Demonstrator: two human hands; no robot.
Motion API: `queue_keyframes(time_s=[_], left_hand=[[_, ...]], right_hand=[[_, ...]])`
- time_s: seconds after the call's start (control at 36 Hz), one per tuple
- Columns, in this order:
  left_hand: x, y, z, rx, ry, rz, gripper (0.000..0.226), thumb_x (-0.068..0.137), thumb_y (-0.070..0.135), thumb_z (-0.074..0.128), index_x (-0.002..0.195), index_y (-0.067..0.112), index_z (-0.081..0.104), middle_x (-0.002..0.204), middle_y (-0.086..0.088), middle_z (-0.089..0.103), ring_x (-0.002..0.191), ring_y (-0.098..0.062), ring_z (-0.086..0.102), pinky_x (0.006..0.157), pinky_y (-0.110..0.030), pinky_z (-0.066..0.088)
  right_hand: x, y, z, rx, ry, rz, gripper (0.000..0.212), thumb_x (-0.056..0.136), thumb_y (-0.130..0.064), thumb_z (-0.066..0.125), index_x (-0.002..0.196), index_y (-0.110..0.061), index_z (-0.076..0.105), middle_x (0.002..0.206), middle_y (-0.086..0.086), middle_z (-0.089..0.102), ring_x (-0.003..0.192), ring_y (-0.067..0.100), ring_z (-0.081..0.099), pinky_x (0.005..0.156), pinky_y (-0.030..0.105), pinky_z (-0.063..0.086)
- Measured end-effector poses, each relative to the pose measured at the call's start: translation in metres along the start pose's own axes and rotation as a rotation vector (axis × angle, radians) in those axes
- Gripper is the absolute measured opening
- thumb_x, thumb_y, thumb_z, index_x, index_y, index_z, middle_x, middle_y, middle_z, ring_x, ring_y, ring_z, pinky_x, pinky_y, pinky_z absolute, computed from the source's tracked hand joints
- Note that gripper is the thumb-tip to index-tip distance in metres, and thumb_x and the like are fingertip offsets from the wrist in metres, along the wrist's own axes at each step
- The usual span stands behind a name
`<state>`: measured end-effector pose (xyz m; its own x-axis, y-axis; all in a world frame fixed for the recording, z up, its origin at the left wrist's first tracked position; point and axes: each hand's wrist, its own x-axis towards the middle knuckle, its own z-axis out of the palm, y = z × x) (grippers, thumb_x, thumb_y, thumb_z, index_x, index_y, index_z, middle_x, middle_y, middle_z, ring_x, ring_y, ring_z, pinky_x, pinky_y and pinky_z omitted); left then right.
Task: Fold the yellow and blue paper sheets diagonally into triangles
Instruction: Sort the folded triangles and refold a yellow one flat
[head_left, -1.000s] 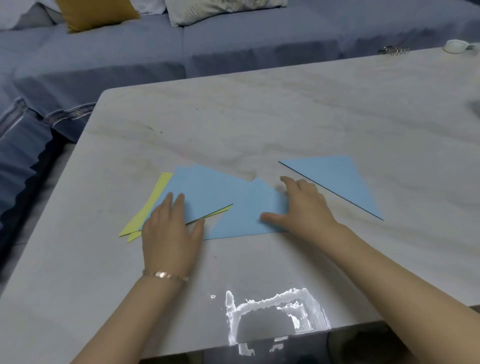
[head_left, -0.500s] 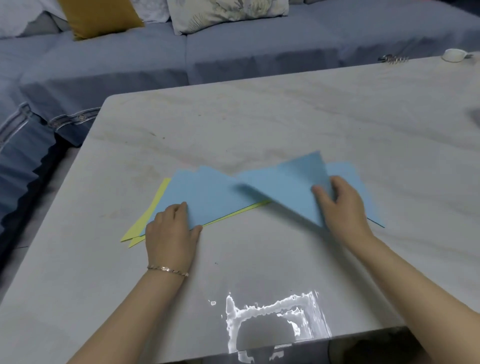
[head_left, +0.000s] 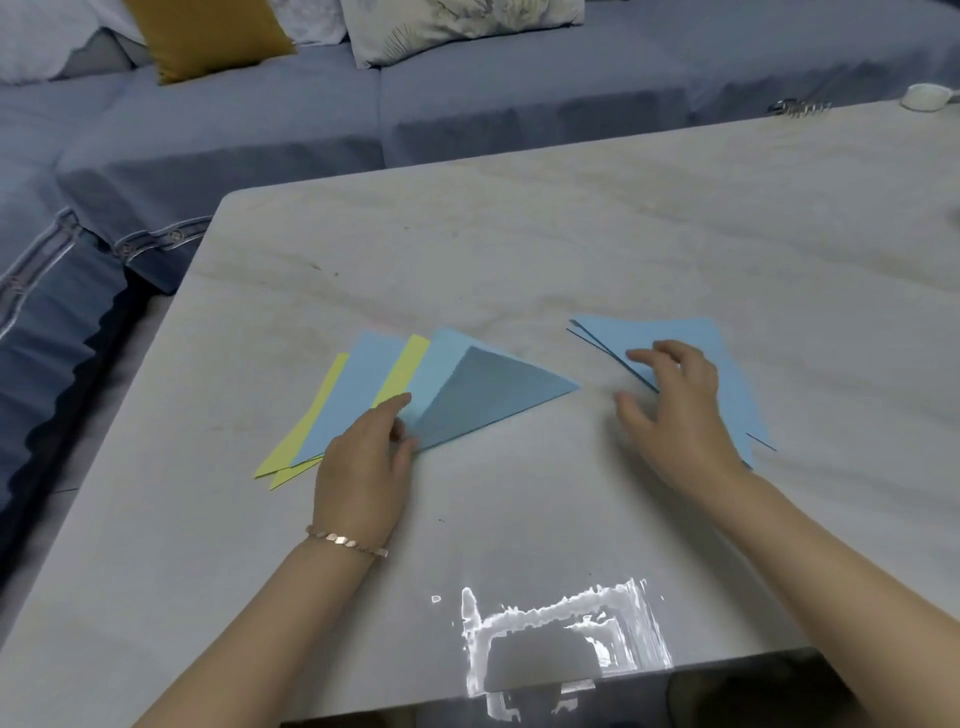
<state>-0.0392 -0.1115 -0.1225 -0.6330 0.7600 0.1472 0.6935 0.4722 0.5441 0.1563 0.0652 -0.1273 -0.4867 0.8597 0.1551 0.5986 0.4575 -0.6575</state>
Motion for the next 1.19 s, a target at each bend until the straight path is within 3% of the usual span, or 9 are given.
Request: queue_keyframes(time_s=[0.11,0.22,0.39,0.47,0.56,0.67,0.75,0.83,1.19], left_hand=[[0.004,0.008,0.003,-0.188,-0.080,0.132,0.020,0.088,0.003,0.052,0.104,0.009,0.063,0.087,0.001,0.053,0.079,0.002,0.048,0.072,-0.004,0.035],[0.007,0.018,0.013,-0.258,-0.188,0.131,0.032,0.089,0.003,0.050,0.118,0.015,0.056,0.093,0.004,0.053,0.083,0.001,0.049,0.074,0.001,0.033],[0.005,0.016,0.037,-0.050,-0.293,0.202,0.043,0.089,0.007,0.042,0.132,0.013,0.043,0.110,-0.009,0.053,0.098,-0.021,0.051,0.086,-0.023,0.038],[-0.007,0.017,0.046,0.080,-0.218,0.244,0.043,0.079,0.015,0.036,0.114,0.004,0.059,0.105,-0.020,0.062,0.091,-0.037,0.061,0.082,-0.040,0.052],[-0.018,0.013,0.056,0.189,-0.162,0.428,0.038,0.078,0.012,0.036,0.107,0.007,0.059,0.112,-0.021,0.065,0.101,-0.035,0.064,0.086,-0.036,0.050],[-0.032,0.012,0.062,0.310,-0.250,0.526,0.041,0.080,0.017,0.035,0.110,0.012,0.063,0.118,-0.008,0.065,0.107,-0.024,0.063,0.082,-0.037,0.054],[-0.046,0.013,0.064,0.393,-0.313,0.424,0.049,0.096,0.037,0.017,0.126,0.015,0.050,0.132,-0.004,0.055,0.125,-0.020,0.048,0.102,-0.040,0.035],[-0.054,0.008,0.068,0.436,-0.372,0.380,0.064,0.094,0.052,0.007,0.138,0.014,0.033,0.145,-0.004,0.038,0.135,-0.021,0.022,0.105,-0.041,0.016],[-0.060,0.013,0.067,0.429,-0.347,0.341,0.062,0.088,0.065,0.010,0.141,0.035,0.022,0.149,-0.002,0.030,0.137,-0.026,0.014,0.103,-0.053,0.009]], right_hand=[[-0.003,-0.015,0.002,0.019,-0.002,-0.152,0.039,0.087,-0.019,0.057,0.124,-0.010,0.049,0.136,0.006,0.043,0.129,0.019,0.031,0.104,0.023,0.019],[-0.015,-0.017,0.003,0.010,-0.038,-0.209,0.043,0.088,-0.020,0.056,0.128,-0.011,0.045,0.133,0.004,0.048,0.126,0.016,0.036,0.102,0.015,0.018],[-0.044,-0.002,0.024,-0.138,-0.282,-0.362,0.050,0.086,-0.033,0.040,0.128,-0.008,0.048,0.135,0.010,0.049,0.125,0.014,0.036,0.105,0.015,0.018],[-0.055,0.003,0.039,-0.295,-0.318,-0.459,0.046,0.094,-0.031,0.026,0.122,-0.007,0.054,0.130,0.010,0.055,0.120,0.023,0.052,0.099,0.035,0.038],[-0.056,0.002,0.048,-0.389,-0.301,-0.486,0.055,0.097,-0.025,0.009,0.119,-0.009,0.057,0.126,0.007,0.059,0.116,0.022,0.056,0.093,0.038,0.045],[-0.048,-0.003,0.054,-0.434,-0.290,-0.432,0.052,0.076,-0.010,0.028,0.118,-0.009,0.059,0.125,0.007,0.060,0.115,0.023,0.056,0.089,0.043,0.048],[-0.050,-0.011,0.060,-0.436,-0.298,-0.400,0.054,0.073,-0.012,0.028,0.116,-0.008,0.060,0.124,0.008,0.061,0.115,0.023,0.056,0.092,0.041,0.046],[-0.065,-0.015,0.063,-0.460,-0.332,-0.423,0.049,0.094,-0.022,0.018,0.123,-0.005,0.053,0.130,0.009,0.056,0.120,0.021,0.052,0.107,0.029,0.022],[-0.081,0.009,0.028,-0.601,-0.429,-0.437,0.064,0.095,-0.049,0.011,0.135,-0.007,0.039,0.143,0.007,0.038,0.133,0.017,0.033,0.108,0.027,0.010]])
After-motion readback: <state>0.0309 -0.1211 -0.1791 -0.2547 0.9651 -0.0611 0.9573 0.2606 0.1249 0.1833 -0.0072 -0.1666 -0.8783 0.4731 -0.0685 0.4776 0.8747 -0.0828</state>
